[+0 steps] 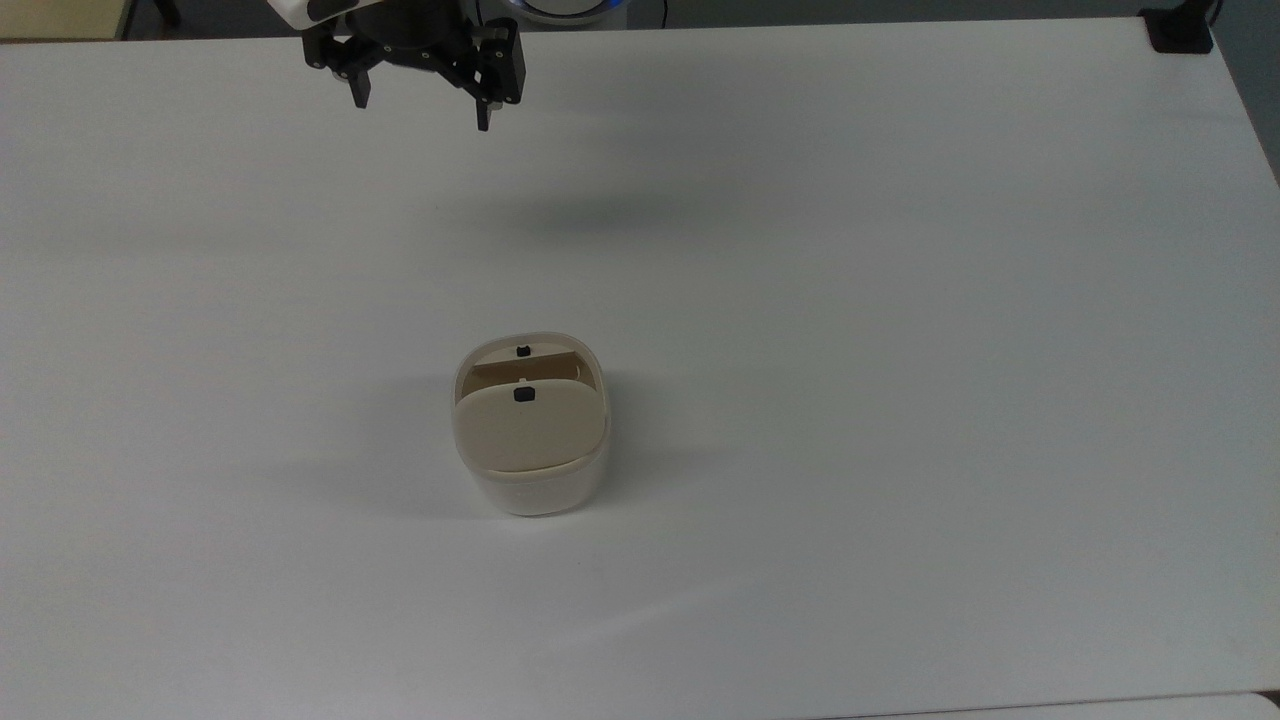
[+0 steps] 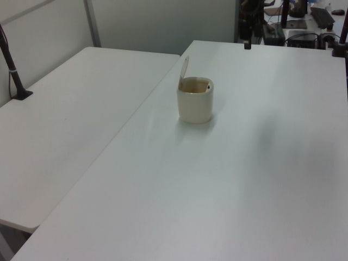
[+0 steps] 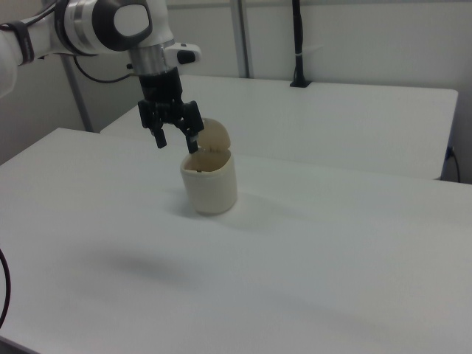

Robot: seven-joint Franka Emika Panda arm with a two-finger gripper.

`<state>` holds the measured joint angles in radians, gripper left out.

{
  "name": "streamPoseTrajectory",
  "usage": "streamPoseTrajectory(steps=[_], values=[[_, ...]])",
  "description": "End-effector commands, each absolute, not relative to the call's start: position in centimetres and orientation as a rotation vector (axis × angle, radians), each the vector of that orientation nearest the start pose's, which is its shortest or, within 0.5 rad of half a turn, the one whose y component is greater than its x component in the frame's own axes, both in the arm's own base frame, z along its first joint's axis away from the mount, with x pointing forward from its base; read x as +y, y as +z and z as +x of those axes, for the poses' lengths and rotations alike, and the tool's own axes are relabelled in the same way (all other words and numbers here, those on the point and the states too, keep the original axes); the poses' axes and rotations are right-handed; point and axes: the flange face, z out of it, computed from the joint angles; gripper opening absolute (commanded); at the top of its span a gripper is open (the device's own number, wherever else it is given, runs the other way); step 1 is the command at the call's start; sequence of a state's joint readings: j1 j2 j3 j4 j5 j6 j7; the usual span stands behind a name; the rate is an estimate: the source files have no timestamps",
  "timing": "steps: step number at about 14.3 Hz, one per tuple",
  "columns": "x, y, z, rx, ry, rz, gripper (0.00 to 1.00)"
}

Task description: Open the trash bin

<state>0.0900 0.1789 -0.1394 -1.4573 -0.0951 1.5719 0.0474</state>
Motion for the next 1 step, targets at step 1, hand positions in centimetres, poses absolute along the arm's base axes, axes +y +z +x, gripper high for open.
streamPoseTrajectory(steps=[1], values=[[-3.92,57.52,60.32,0.08,0.092,-3.232,1.0]])
